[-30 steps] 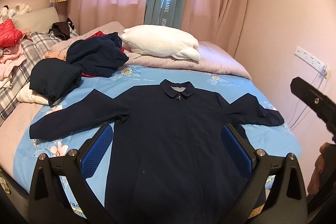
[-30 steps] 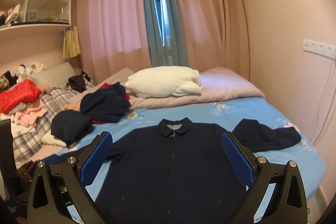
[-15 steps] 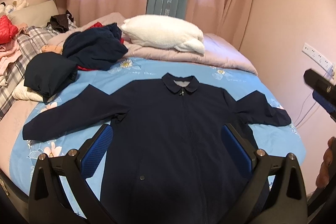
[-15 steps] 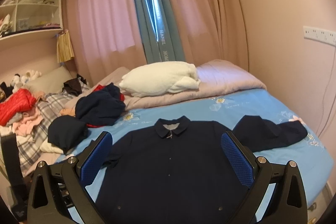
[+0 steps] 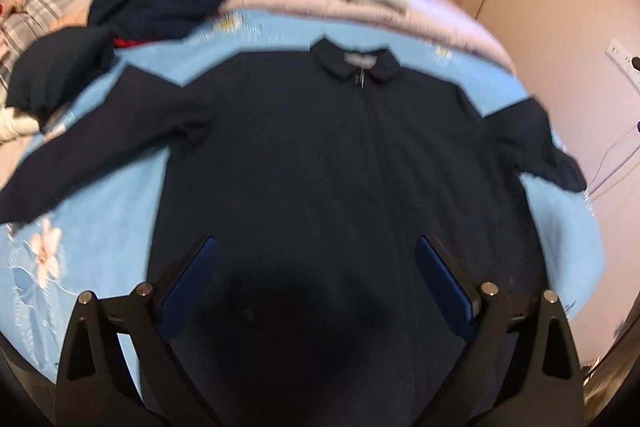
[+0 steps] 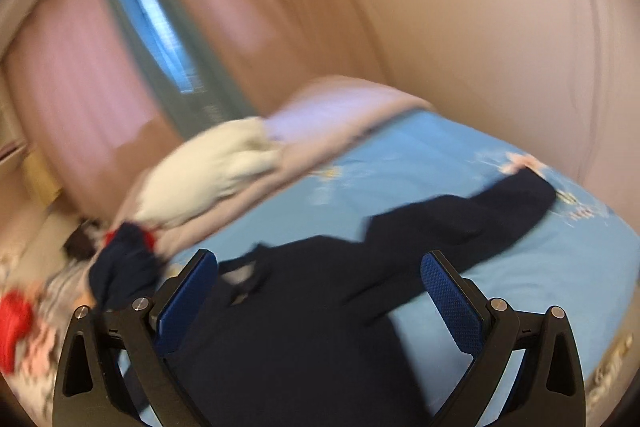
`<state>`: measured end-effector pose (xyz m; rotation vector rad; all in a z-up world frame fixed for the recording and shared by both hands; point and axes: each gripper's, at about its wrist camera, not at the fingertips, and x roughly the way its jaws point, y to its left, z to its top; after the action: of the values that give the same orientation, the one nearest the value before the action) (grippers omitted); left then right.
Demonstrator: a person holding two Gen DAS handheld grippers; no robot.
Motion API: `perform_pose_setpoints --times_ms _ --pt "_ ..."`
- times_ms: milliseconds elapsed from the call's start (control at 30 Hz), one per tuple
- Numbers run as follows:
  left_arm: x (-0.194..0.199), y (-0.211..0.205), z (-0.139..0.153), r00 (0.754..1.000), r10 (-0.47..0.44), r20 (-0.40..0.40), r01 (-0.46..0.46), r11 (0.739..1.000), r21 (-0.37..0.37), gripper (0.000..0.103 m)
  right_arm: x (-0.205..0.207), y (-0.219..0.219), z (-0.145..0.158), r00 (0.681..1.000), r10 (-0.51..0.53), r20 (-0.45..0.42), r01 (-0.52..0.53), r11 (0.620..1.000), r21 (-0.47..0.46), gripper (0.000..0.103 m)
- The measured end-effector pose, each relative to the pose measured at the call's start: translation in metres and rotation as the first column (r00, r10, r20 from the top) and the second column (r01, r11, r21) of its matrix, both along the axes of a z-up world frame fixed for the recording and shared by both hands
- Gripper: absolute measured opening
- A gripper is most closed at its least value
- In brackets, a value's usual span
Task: Fold large clothes
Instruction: 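Grasp the navy jacket's sleeve cuff with the right tool and lift it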
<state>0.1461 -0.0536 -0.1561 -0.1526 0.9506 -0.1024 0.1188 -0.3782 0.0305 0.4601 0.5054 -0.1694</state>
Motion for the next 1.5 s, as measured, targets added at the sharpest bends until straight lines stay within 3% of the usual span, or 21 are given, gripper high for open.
perform_pose_setpoints --times_ms 133,267,500,633,767,800,933,1100,1267,1367,1500 --pt "0.011 -0.007 -0.030 0.997 -0.005 -0.078 0.004 1.000 -0.018 0.097 0.025 -0.063 -0.033 0.984 -0.161 -0.082 0.162 0.987 0.011 0.094" --pt "0.020 -0.011 -0.050 0.993 -0.007 -0.120 0.004 1.000 -0.022 0.096 0.044 -0.127 -0.078 0.943 -0.288 -0.169 0.305 0.949 0.083 0.084" --pt "0.034 -0.019 -0.075 0.985 -0.022 -0.169 0.014 0.999 -0.046 0.096 0.053 -0.214 -0.153 0.834 -0.454 -0.315 0.520 0.836 0.173 0.072" --pt "0.037 -0.024 -0.081 0.986 -0.024 -0.167 0.018 0.999 -0.037 0.096 0.055 -0.238 -0.178 0.833 -0.443 -0.333 0.531 0.807 0.256 0.071" --pt "0.037 -0.025 -0.084 0.986 -0.022 -0.166 0.019 1.000 -0.019 0.096 0.062 -0.248 -0.193 0.846 -0.413 -0.337 0.515 0.795 0.320 0.048" --pt "0.036 -0.025 -0.085 0.986 -0.019 -0.168 0.017 1.000 -0.016 0.096 0.064 -0.249 -0.194 0.848 -0.412 -0.333 0.512 0.797 0.320 0.044" --pt "0.038 -0.024 -0.087 0.985 -0.010 -0.175 0.005 1.000 -0.026 0.096 0.065 -0.253 -0.191 0.851 -0.434 -0.296 0.512 0.808 0.290 0.004" --pt "0.041 -0.017 -0.087 0.983 0.003 -0.186 -0.015 0.998 -0.059 0.096 0.025 -0.263 -0.173 0.821 -0.544 -0.173 0.571 0.776 0.269 0.002" --pt "0.039 -0.015 -0.087 0.983 0.003 -0.183 -0.014 0.998 -0.057 0.097 0.013 -0.267 -0.180 0.808 -0.547 -0.219 0.589 0.763 0.266 0.002" --pt "0.041 -0.010 -0.083 0.982 0.004 -0.190 -0.018 0.997 -0.072 0.095 0.013 -0.258 -0.158 0.814 -0.555 -0.168 0.580 0.782 0.229 0.002" --pt "0.043 0.004 -0.070 0.986 0.036 -0.164 -0.049 0.996 -0.071 0.095 0.020 -0.236 -0.100 0.843 -0.533 -0.076 0.538 0.829 0.152 0.002"
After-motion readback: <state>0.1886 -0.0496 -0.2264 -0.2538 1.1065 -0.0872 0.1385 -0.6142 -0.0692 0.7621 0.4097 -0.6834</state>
